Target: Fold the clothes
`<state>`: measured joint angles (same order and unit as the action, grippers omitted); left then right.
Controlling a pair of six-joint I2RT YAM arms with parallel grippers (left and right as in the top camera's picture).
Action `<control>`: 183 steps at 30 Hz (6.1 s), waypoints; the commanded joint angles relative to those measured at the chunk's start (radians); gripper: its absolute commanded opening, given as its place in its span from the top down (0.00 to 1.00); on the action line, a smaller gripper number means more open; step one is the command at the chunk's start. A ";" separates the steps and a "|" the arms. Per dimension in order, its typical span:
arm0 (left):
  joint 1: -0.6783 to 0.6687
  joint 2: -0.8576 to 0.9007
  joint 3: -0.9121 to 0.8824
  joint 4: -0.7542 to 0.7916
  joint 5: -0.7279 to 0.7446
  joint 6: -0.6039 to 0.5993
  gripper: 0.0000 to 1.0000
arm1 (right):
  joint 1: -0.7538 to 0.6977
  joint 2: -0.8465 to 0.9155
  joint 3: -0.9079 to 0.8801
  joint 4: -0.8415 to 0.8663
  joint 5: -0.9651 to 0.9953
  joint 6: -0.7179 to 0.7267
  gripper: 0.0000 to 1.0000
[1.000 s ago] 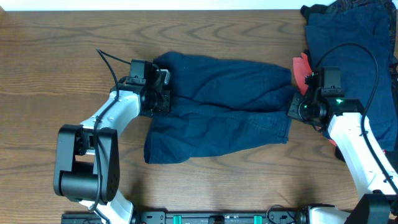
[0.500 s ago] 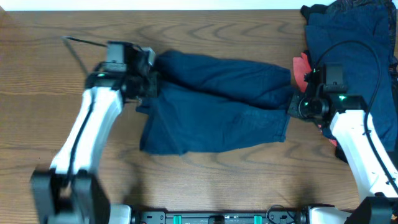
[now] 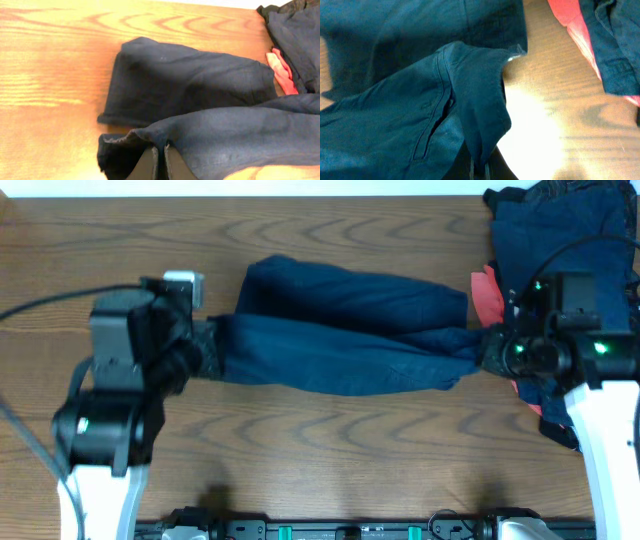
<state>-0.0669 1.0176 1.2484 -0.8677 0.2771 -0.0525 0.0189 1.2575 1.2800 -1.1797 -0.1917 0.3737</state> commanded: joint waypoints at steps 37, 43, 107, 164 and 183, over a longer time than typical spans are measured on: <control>0.005 0.451 0.011 0.208 -0.110 -0.080 0.94 | -0.006 0.290 0.032 0.016 0.124 -0.012 0.99; 0.004 0.629 0.011 0.317 -0.110 -0.080 0.94 | -0.006 0.459 0.032 0.127 0.125 -0.013 0.99; -0.088 0.649 0.020 0.040 -0.027 0.240 0.02 | -0.005 0.343 -0.190 0.129 0.009 0.004 0.17; -0.049 1.001 0.019 0.123 -0.023 -0.137 0.10 | -0.170 0.507 -0.101 0.422 -0.232 -0.357 0.99; -0.052 0.940 0.019 0.125 -0.023 -0.137 0.10 | 0.138 0.509 0.128 0.275 -0.040 -0.172 0.99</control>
<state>-0.1242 1.9671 1.2812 -0.7368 0.2653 -0.1837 0.1093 1.7668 1.3895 -0.9016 -0.3218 0.1047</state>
